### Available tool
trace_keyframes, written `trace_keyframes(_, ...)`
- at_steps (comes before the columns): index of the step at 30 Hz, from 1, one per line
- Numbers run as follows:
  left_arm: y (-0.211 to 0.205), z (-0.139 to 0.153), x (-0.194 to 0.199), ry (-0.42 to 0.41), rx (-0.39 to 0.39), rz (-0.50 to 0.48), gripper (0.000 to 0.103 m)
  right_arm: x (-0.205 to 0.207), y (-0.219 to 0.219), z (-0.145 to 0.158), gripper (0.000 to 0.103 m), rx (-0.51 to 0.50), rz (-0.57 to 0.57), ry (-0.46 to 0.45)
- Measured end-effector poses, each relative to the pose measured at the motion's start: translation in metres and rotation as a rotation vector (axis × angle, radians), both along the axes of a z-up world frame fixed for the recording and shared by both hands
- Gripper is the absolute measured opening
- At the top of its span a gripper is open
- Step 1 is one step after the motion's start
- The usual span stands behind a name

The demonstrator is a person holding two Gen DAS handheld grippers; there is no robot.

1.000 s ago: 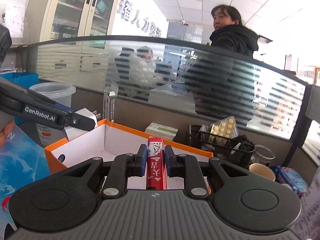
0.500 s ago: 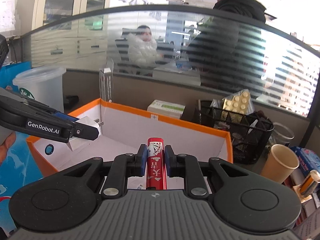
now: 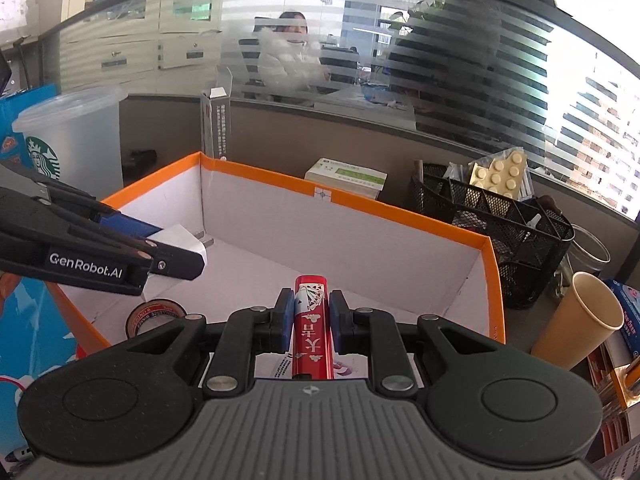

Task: Organize rigid objects
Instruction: 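Carry the white charger and red stick with both tools into the orange box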

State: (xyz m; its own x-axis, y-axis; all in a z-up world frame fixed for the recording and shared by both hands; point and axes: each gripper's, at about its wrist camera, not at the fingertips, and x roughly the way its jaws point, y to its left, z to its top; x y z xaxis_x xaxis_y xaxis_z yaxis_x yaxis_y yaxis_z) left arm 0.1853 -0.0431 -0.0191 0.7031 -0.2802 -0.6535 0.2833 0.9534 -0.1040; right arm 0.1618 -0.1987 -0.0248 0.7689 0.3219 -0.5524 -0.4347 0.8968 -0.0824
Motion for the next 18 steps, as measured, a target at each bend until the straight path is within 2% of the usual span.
trace_keyframes(18, -0.004, -0.01, 0.009, 0.047, 0.004, 0.002, 0.037, 0.016, -0.003, -0.011, 0.017, -0.024, -0.028, 0.079)
